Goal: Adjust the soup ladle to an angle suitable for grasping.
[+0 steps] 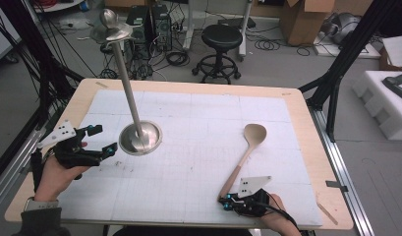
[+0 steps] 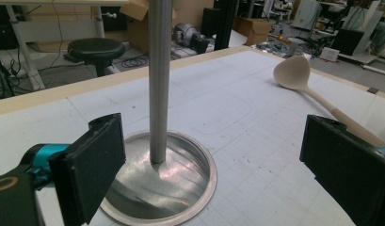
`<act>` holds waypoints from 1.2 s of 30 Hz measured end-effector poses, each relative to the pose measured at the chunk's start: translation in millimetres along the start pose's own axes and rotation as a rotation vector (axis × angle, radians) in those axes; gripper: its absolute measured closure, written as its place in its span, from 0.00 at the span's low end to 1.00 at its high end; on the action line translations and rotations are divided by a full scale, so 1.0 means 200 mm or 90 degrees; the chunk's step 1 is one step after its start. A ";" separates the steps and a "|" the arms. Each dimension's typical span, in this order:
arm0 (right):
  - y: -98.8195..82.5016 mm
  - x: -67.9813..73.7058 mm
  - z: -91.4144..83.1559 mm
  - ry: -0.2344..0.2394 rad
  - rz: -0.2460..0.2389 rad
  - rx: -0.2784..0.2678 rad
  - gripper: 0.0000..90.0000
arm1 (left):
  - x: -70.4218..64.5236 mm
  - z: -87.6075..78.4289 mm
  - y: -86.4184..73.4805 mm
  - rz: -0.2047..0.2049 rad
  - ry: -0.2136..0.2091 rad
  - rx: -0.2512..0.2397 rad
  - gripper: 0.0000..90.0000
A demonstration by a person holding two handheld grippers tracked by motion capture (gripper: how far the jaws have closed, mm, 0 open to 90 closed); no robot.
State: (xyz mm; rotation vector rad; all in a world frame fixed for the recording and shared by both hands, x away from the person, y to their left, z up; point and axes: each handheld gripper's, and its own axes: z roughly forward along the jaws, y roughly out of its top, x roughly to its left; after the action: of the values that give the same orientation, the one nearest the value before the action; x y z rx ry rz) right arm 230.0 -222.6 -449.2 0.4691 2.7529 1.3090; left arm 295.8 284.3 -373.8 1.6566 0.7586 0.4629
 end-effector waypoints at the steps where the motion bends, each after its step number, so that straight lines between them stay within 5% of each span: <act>1: 0.00 0.00 0.00 0.000 -0.003 -0.001 1.00 | 0.00 0.00 0.00 0.000 -0.001 0.000 0.09; 16: 0.01 0.00 0.01 -0.008 -0.025 0.010 1.00 | 0.00 0.01 0.00 0.003 -0.004 0.006 0.09; 21: 0.02 -0.05 -0.03 -0.015 -0.015 -0.024 1.00 | 0.00 0.00 0.00 0.000 -0.002 0.004 0.09; 23: 0.04 -0.11 -0.08 -0.043 0.008 -0.050 1.00 | 0.00 0.01 0.00 0.001 -0.002 0.005 0.09; 24: 0.05 -0.18 -0.12 -0.089 0.033 -0.069 1.00 | 0.00 0.01 0.00 0.002 -0.003 0.005 0.09; 28: 0.08 -0.31 -0.16 -0.144 0.069 -0.075 1.00 | 0.00 0.01 0.00 0.002 -0.003 0.007 0.09; 32: 0.12 -0.50 -0.16 -0.216 0.104 -0.039 1.00 | 0.00 0.01 -0.01 0.002 -0.004 0.007 0.09; 36: 0.12 -0.60 -0.14 -0.239 0.118 -0.005 1.00 | 0.00 0.01 0.00 0.001 -0.004 0.006 0.09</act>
State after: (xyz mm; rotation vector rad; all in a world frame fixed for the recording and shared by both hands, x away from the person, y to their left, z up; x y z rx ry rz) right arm 345.3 -264.7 -421.2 0.8868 2.4392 1.1244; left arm 296.2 282.9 -374.9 1.6667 0.7550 0.4557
